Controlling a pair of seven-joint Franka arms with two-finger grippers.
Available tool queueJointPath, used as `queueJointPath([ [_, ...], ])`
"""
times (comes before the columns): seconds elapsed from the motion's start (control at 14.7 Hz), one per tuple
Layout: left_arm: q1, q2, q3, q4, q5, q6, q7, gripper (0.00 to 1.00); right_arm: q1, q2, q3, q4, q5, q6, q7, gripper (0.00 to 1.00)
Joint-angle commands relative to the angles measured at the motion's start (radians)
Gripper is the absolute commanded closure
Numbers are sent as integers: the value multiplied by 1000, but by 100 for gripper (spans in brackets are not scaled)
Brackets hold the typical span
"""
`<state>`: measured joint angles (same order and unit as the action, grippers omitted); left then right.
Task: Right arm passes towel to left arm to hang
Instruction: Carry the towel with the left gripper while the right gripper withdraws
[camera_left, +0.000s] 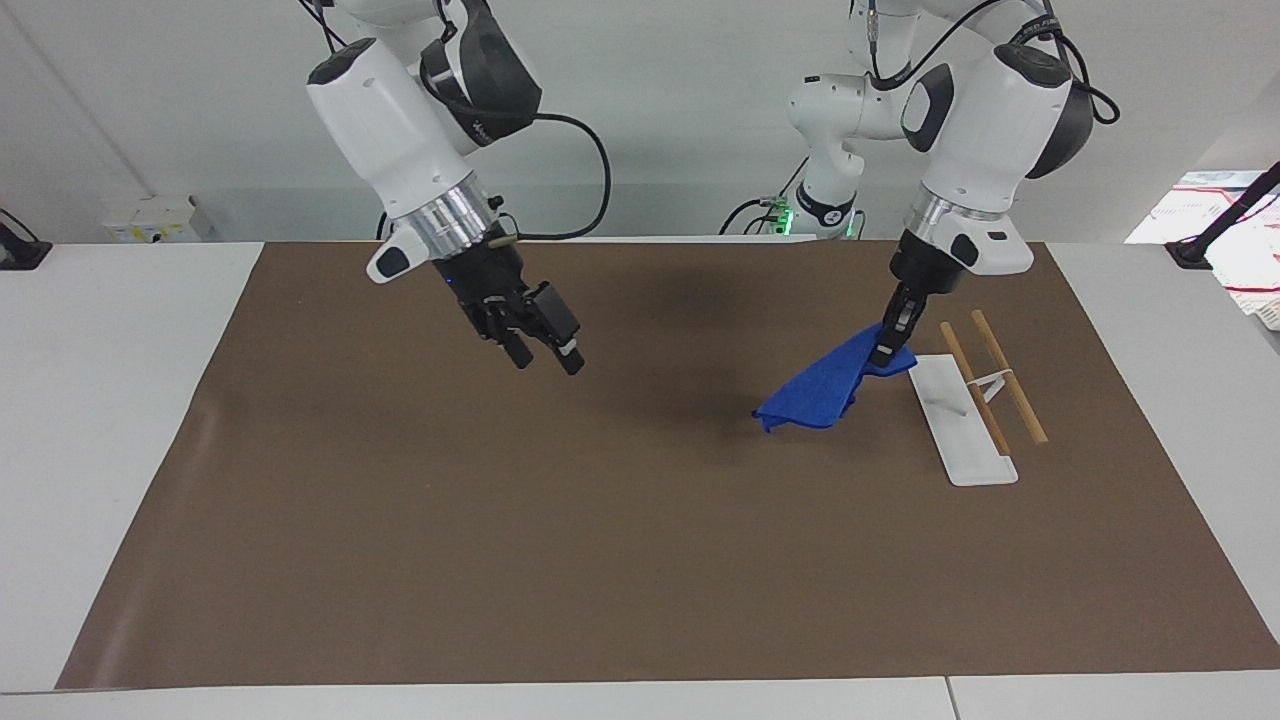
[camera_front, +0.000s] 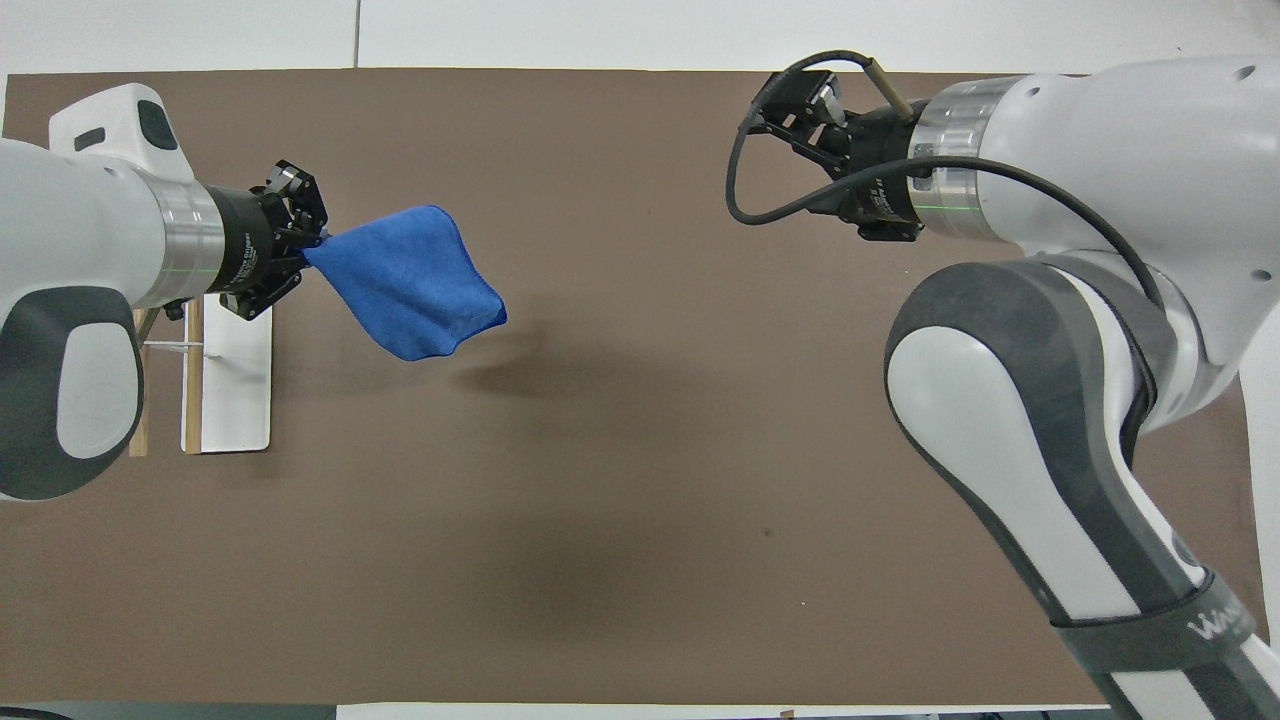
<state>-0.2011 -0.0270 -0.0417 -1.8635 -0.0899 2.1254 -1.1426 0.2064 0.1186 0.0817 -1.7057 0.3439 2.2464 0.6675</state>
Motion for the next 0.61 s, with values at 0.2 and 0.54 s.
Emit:
queueJointPath([
  [0.2, 195, -31, -1, -43, 32, 10, 162, 100, -139, -79, 7, -58, -293, -282, -325, 0],
  [0.54, 337, -73, -1, -135, 30, 68, 207, 100, -240, -126, 6, 79, -333, -606, -459, 0],
])
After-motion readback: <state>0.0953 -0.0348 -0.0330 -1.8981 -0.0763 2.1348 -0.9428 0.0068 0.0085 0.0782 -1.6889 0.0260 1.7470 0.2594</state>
